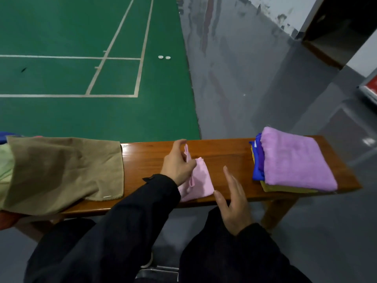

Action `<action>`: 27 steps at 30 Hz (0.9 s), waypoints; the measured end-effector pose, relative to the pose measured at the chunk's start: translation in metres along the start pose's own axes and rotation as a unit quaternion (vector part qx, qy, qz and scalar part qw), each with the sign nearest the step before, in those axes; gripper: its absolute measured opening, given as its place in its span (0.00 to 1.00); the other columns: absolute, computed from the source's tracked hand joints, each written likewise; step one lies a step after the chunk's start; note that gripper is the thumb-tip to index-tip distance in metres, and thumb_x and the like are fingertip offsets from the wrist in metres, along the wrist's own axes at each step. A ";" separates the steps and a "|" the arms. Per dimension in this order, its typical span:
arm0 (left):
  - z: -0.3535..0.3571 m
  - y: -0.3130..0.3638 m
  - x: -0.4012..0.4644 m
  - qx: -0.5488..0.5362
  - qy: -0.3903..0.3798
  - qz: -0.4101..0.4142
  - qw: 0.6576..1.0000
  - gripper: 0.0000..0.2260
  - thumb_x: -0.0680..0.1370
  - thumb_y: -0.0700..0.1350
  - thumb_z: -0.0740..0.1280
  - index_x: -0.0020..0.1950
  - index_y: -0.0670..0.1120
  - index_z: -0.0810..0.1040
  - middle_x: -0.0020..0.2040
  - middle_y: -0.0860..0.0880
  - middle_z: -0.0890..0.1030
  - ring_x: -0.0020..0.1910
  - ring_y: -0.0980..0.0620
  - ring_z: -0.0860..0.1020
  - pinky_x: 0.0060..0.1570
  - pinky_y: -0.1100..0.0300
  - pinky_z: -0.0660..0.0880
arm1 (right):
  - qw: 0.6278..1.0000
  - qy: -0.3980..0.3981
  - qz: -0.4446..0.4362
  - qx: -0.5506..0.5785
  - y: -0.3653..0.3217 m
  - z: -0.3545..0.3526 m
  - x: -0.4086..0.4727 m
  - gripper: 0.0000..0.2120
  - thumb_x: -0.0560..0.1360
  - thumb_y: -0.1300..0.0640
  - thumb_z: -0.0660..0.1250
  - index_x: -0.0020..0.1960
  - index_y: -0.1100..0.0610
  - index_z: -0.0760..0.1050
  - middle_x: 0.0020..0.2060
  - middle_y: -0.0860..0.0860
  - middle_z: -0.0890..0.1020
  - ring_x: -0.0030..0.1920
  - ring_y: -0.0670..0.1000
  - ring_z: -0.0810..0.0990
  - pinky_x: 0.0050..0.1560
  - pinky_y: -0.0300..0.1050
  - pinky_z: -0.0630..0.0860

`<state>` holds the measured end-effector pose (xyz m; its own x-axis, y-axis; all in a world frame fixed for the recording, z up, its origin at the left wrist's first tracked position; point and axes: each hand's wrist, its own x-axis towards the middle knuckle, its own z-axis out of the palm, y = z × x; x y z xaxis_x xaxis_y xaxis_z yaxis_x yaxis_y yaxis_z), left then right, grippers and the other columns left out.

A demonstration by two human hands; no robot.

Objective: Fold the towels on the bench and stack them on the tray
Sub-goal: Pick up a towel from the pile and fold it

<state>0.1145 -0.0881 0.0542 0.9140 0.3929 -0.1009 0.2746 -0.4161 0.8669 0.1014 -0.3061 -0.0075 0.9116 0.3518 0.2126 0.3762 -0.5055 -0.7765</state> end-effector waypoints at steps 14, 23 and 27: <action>0.035 -0.061 -0.020 0.089 0.063 -0.107 0.988 0.29 0.78 0.53 0.68 0.75 0.44 0.66 0.72 0.41 0.69 0.69 0.43 0.70 0.69 0.47 0.70 | 0.994 -0.021 0.075 -0.079 0.012 0.006 0.015 0.22 0.82 0.44 0.62 0.75 0.48 0.70 0.72 0.45 0.73 0.72 0.46 0.70 0.72 0.51 0.70; 0.026 -0.054 0.016 0.274 0.021 0.002 0.961 0.22 0.81 0.50 0.61 0.75 0.48 0.68 0.74 0.46 0.70 0.71 0.42 0.67 0.70 0.47 0.67 | 0.958 -0.051 0.251 -0.127 0.000 0.035 0.080 0.19 0.80 0.44 0.68 0.66 0.52 0.77 0.61 0.50 0.77 0.58 0.52 0.77 0.60 0.51 0.78; 0.019 -0.054 0.033 0.331 -0.035 0.044 0.942 0.15 0.81 0.48 0.61 0.66 0.46 0.76 0.67 0.46 0.75 0.64 0.44 0.73 0.65 0.49 0.73 | 0.955 -0.042 0.249 -0.157 0.005 0.038 0.082 0.10 0.79 0.44 0.70 0.55 0.48 0.78 0.55 0.48 0.77 0.53 0.50 0.77 0.54 0.51 0.80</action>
<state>0.1354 -0.0683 -0.0054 0.9533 0.2869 -0.0944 0.3009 -0.8739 0.3819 0.1720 -0.2496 -0.0170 0.9788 0.0608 -0.1957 -0.0584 -0.8327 -0.5506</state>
